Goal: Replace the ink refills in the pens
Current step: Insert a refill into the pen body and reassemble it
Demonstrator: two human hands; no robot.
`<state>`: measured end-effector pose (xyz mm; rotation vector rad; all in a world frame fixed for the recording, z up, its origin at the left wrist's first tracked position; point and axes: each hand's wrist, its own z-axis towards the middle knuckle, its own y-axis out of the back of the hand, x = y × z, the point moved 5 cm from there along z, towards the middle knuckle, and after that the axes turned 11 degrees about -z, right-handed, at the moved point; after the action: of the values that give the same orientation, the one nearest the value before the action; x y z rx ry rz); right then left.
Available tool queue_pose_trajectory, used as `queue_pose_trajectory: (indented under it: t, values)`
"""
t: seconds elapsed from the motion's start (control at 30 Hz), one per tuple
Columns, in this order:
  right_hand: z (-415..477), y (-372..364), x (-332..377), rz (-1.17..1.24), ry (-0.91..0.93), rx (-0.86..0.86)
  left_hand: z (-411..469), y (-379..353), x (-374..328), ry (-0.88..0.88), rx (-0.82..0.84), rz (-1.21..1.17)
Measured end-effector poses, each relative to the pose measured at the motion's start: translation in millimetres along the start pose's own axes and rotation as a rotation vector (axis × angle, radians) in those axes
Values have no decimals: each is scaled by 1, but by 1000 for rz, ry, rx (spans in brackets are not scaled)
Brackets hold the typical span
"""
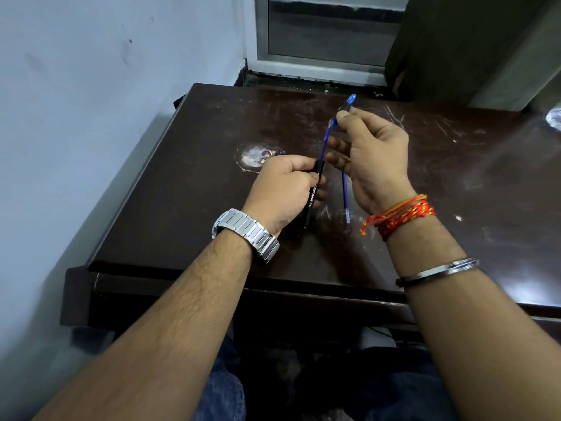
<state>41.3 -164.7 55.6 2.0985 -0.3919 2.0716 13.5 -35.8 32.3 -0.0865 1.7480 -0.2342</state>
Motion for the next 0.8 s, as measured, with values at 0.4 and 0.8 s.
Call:
queue_pose_trajectory:
  t: [0.4,0.8]
  values:
    - [-3,1,4,-11,9,36,0,-1,1,17,11,-25]
    - [-2,-4,0,-181,31,88,-1,-1,-1,4,-6,-26]
